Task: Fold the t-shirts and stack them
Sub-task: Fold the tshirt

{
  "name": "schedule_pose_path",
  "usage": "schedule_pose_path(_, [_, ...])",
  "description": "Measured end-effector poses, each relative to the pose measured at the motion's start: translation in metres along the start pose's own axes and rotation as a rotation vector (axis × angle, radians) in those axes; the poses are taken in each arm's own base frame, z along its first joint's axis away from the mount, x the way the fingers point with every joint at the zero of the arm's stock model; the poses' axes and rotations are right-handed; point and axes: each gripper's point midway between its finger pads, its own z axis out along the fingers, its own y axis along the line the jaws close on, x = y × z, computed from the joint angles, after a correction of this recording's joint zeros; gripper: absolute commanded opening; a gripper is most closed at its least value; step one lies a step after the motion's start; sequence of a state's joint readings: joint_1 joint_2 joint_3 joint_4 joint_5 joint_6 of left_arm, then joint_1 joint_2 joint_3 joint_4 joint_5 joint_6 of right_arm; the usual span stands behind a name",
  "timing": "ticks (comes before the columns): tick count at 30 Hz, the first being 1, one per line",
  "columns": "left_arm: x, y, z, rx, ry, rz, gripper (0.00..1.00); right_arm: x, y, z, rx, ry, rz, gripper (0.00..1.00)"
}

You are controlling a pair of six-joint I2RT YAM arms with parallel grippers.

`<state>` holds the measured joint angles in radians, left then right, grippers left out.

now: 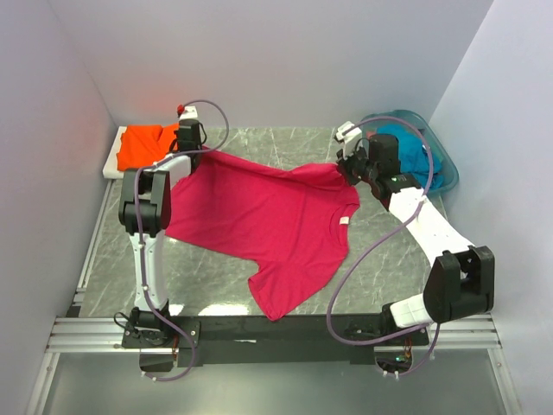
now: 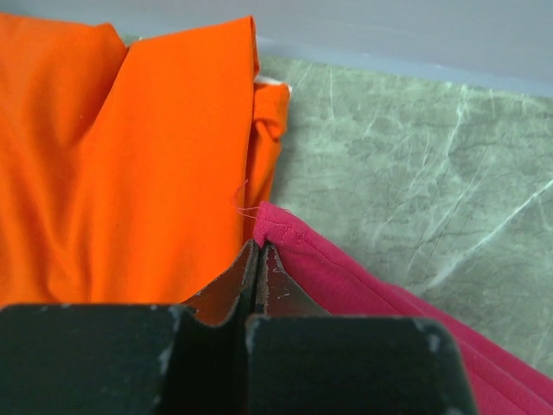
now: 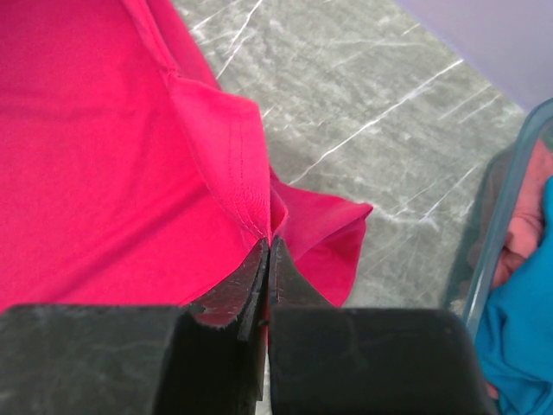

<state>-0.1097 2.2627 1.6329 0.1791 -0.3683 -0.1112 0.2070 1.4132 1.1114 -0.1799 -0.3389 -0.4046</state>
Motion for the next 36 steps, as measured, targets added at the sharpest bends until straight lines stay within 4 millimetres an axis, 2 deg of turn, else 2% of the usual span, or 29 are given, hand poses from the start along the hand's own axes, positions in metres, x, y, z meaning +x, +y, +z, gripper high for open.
schedule_pose_path(7, [0.006, 0.004, -0.003, -0.007, 0.011, 0.006, 0.0, 0.009, 0.009, 0.0, -0.02, 0.019, 0.002, 0.0])
schedule_pose_path(16, [-0.001, 0.006, -0.007, -0.006, -0.008, -0.002, 0.0, 0.019, 0.012, 0.001, -0.025, 0.039, 0.002, 0.0])
schedule_pose_path(24, [0.007, 0.008, -0.01, -0.007, 0.007, 0.005, 0.0, 0.028, 0.015, 0.002, -0.027, 0.06, 0.004, 0.0])
schedule_pose_path(36, [0.01, 0.012, -0.017, -0.011, 0.007, 0.008, 0.0, 0.03, 0.014, 0.002, -0.019, 0.066, 0.004, 0.0])
